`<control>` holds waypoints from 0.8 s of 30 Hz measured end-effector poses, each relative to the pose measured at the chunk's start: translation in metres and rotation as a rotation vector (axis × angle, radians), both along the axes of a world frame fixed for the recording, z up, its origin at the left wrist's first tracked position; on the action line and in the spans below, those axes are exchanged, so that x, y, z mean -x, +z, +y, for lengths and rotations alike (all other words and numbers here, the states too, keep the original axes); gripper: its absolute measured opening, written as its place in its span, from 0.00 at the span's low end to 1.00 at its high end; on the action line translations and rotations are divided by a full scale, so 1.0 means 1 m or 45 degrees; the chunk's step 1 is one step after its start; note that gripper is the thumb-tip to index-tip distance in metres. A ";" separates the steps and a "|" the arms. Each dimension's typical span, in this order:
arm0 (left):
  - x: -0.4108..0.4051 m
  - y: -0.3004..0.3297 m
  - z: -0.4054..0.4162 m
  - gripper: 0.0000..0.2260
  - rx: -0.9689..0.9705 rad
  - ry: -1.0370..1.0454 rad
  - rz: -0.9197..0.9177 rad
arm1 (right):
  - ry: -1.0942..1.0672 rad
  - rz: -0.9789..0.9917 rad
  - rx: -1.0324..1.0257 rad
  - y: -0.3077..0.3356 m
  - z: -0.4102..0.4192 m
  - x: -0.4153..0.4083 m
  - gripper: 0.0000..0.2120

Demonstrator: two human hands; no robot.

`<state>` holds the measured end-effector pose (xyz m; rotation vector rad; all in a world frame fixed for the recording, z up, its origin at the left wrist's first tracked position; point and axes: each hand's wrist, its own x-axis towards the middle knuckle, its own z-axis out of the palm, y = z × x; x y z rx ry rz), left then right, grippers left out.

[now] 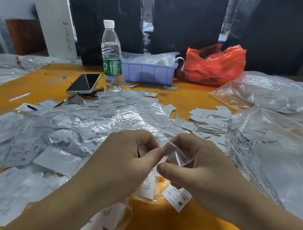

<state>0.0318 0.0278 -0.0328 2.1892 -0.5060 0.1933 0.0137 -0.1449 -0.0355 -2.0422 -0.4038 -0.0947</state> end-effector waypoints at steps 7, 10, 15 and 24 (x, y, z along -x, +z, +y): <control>0.000 0.005 0.006 0.06 0.012 0.019 0.046 | 0.145 0.416 -0.463 0.011 -0.003 -0.002 0.10; 0.000 0.007 0.006 0.08 0.074 -0.020 0.114 | 0.105 0.458 -0.419 0.011 -0.006 -0.003 0.02; -0.004 0.007 0.007 0.13 0.128 -0.040 0.185 | 0.113 0.468 -0.368 0.010 -0.007 -0.003 0.03; -0.008 0.006 0.004 0.06 0.393 -0.225 0.415 | 0.121 0.500 -0.668 0.010 -0.007 -0.004 0.07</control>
